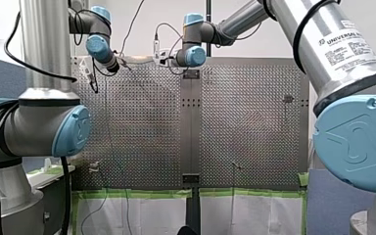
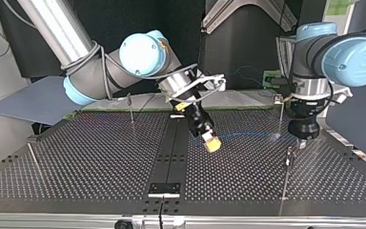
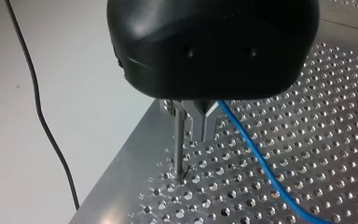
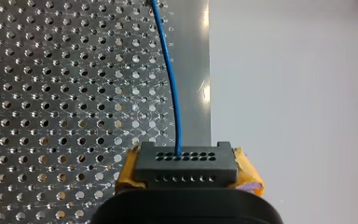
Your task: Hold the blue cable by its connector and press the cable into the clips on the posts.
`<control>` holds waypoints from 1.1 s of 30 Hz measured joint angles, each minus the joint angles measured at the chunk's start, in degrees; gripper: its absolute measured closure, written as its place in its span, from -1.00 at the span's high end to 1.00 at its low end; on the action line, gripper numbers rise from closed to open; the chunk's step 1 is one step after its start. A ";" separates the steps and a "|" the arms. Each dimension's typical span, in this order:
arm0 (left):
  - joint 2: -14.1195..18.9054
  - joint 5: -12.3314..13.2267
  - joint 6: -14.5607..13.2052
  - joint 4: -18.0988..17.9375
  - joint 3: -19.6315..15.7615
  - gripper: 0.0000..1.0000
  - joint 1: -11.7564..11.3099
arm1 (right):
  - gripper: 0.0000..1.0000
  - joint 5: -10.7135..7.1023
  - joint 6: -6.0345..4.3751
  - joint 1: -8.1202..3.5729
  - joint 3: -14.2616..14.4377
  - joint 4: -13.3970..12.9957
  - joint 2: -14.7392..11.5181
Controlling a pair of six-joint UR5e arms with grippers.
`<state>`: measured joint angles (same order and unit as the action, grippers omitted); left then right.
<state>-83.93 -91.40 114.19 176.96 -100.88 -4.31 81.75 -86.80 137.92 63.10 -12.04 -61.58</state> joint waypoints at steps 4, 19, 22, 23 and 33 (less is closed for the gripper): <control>-0.55 0.10 0.60 -1.19 0.49 -1.00 -0.50 | -1.00 0.26 -0.62 -0.11 -0.02 -0.17 0.05; -1.70 1.85 1.31 -1.85 1.99 -1.00 -2.37 | -1.00 0.55 -1.43 -0.93 -0.09 -0.34 1.06; -2.23 2.17 1.31 -2.10 2.09 -1.00 -2.60 | -1.00 0.56 -1.46 -1.03 -0.10 -0.36 1.17; -2.32 2.25 1.35 -2.24 2.14 -1.00 -2.67 | -1.00 0.56 -1.48 -1.07 -0.10 -0.36 1.18; -2.74 4.23 3.23 -4.49 2.61 -1.00 -3.67 | -1.00 1.11 -1.58 -1.80 -0.11 -0.37 1.29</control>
<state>-86.67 -87.17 117.42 172.47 -98.26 -7.98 82.86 -88.39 136.12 62.99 -12.41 -60.29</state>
